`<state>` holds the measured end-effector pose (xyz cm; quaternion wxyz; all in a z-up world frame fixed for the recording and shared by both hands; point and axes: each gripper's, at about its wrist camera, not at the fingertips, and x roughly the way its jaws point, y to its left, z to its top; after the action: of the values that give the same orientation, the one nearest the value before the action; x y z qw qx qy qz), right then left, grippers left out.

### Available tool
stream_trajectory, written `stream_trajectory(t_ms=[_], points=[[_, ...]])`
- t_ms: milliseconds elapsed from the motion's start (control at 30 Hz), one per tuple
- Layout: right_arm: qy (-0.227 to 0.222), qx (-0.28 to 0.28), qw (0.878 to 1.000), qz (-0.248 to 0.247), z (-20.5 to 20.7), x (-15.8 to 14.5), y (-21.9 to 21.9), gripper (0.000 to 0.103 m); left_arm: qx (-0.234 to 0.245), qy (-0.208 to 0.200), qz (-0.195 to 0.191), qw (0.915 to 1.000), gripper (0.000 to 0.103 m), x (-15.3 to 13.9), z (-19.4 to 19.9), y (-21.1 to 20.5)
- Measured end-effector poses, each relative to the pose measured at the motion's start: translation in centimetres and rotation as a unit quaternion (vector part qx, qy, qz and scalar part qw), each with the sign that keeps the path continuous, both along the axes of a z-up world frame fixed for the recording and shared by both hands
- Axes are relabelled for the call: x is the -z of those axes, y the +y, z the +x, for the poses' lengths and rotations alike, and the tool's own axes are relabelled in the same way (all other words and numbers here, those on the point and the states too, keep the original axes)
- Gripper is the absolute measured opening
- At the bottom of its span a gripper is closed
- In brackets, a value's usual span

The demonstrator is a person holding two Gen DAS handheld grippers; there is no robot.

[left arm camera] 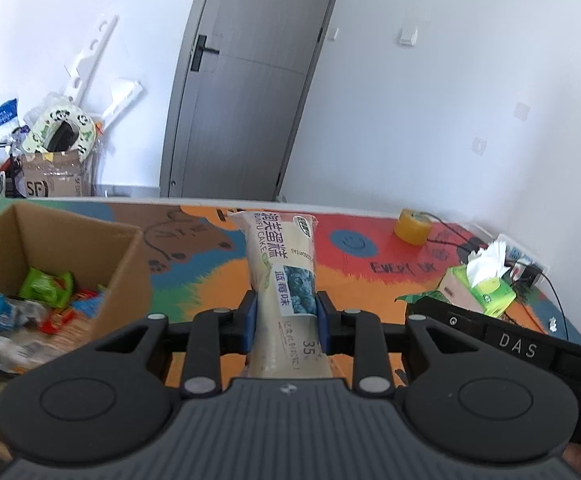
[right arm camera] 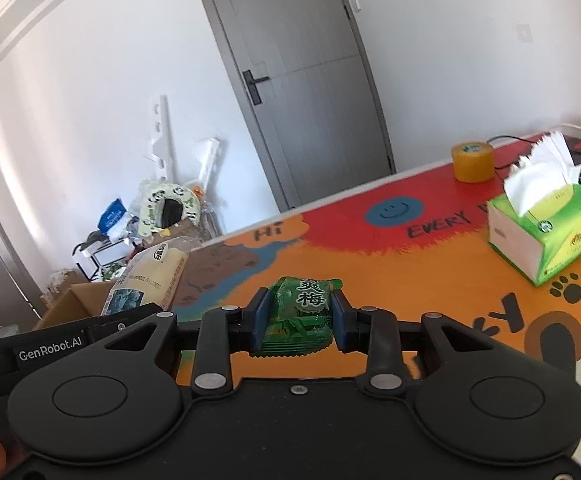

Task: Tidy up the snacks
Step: 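Carry both packs over the cardboard box and open both tools to drop them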

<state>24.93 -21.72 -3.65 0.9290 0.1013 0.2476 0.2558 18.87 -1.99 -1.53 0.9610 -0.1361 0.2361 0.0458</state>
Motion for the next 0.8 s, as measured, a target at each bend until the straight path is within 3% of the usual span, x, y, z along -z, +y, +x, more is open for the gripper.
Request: stream_trajectory(t_ms=[267, 800], points=[[-0.019, -0.02, 1.0, 0.0, -1.8, -1.3, 2.0, 0.033, -0.017, -0.025, 0.0, 0.9996, 0.028, -1.7, -2.9, 2.3], [-0.031, -0.07, 0.997, 0.015, -3.8, -2.6, 7.6, 0.033, -0.073, -0.035, 0.007, 0.9967, 0.029, -3.0, -6.4, 10.0]])
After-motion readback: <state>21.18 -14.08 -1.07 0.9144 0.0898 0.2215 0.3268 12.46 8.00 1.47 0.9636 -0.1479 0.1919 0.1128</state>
